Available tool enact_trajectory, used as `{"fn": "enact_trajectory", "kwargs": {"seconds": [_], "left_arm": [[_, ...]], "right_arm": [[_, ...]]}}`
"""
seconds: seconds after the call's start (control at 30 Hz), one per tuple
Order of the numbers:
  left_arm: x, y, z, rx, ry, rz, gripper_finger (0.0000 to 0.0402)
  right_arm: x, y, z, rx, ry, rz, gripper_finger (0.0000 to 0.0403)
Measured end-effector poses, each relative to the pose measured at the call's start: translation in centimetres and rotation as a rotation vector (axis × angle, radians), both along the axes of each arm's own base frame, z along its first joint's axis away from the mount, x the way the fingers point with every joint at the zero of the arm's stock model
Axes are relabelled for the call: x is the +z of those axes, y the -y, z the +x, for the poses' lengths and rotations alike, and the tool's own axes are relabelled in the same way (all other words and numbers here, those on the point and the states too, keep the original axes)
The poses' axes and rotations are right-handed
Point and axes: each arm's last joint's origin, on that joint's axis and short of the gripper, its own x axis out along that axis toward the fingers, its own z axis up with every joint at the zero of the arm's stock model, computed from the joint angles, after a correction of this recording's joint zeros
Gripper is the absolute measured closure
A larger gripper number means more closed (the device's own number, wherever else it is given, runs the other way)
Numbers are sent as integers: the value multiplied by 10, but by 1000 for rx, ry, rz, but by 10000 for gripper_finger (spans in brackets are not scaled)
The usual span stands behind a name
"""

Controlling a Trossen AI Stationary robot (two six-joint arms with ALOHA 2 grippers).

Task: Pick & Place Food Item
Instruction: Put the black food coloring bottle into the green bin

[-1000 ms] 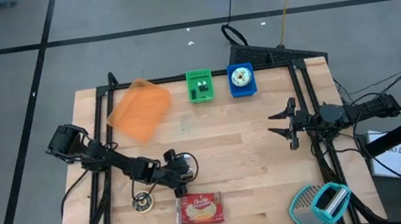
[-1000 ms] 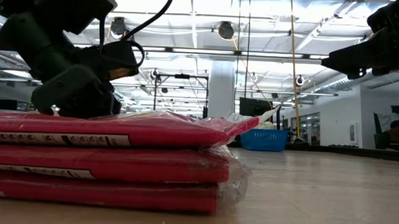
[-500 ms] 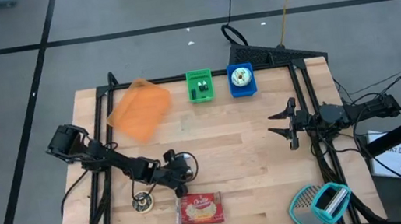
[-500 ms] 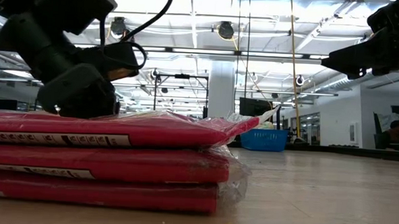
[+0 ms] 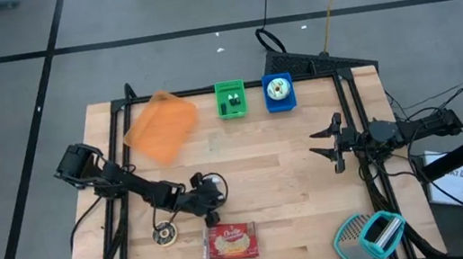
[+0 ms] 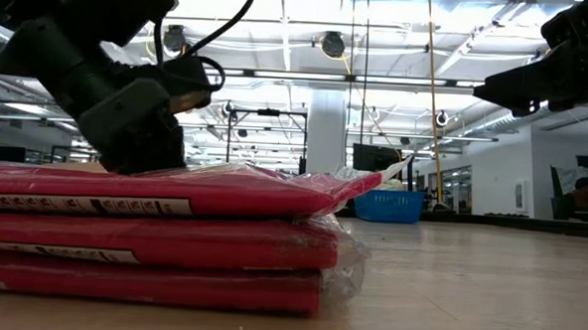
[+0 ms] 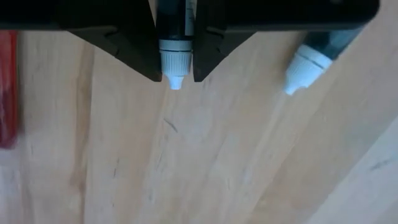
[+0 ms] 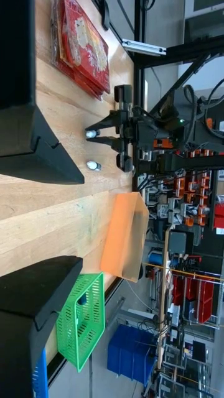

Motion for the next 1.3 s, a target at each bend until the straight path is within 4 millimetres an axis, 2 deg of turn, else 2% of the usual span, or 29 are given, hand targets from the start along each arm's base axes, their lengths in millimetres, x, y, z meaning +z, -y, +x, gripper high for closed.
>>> {"fn": "enact_trajectory", "kwargs": {"seconds": [0.3, 0.5, 0.7, 0.9, 1.3], "left_arm": [[17, -11, 18, -12, 202, 22, 315], [33, -29, 30, 17, 366, 112, 315], [44, -59, 38, 128, 452, 221, 314], [51, -93, 42, 230, 510, 260, 314], [51, -149, 37, 405, 491, 302, 314]], "right_arm": [[0, 0, 0, 0, 1, 0, 216], [0, 0, 0, 0, 0, 0, 216], [0, 0, 0, 0, 0, 0, 216], [0, 0, 0, 0, 0, 0, 216], [0, 0, 0, 0, 0, 0, 216]]}}
